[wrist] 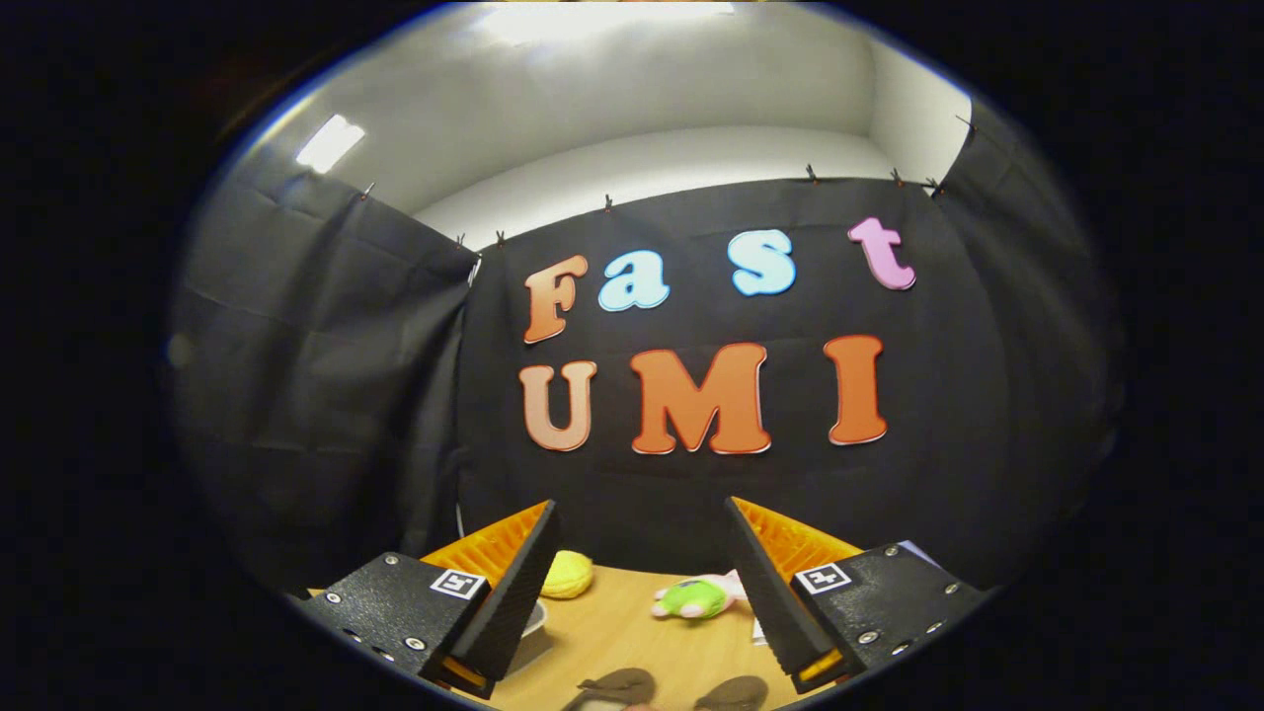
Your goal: Open the storage box then place both shoes into the box .Put the left shoe in first, then the right shoe, with the right side of both shoes facing outward in a uniform manner.
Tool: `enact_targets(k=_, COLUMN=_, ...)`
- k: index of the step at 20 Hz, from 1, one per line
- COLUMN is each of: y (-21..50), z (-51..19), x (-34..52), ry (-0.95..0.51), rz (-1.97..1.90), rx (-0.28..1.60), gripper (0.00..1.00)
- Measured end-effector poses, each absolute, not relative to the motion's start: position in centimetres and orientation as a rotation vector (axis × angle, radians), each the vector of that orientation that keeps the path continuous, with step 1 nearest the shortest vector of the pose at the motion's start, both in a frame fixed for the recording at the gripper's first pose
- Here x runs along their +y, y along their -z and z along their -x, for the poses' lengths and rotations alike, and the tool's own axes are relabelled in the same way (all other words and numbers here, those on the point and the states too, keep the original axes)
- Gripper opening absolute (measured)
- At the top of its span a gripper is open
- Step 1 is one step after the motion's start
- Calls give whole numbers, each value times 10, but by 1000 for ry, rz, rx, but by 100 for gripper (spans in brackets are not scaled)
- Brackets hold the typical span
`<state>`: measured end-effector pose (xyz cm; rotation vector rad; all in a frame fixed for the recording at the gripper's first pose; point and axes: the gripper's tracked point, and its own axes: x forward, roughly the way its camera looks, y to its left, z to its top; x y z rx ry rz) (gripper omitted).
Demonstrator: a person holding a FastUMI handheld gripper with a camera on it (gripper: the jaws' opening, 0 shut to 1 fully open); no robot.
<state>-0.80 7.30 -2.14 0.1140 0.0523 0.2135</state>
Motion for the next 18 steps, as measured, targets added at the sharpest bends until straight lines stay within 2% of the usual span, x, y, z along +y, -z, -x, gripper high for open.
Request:
enact_targets(k=4, y=59, z=10, x=116, ry=-352, rz=-264, rx=204, gripper=98)
enact_targets(k=9, y=99, z=11, x=154, ry=-445, rz=-339, rx=347, gripper=98)
enact_targets(k=18, y=184, z=7, x=205, ry=-531, rz=-535, rx=655, gripper=98)
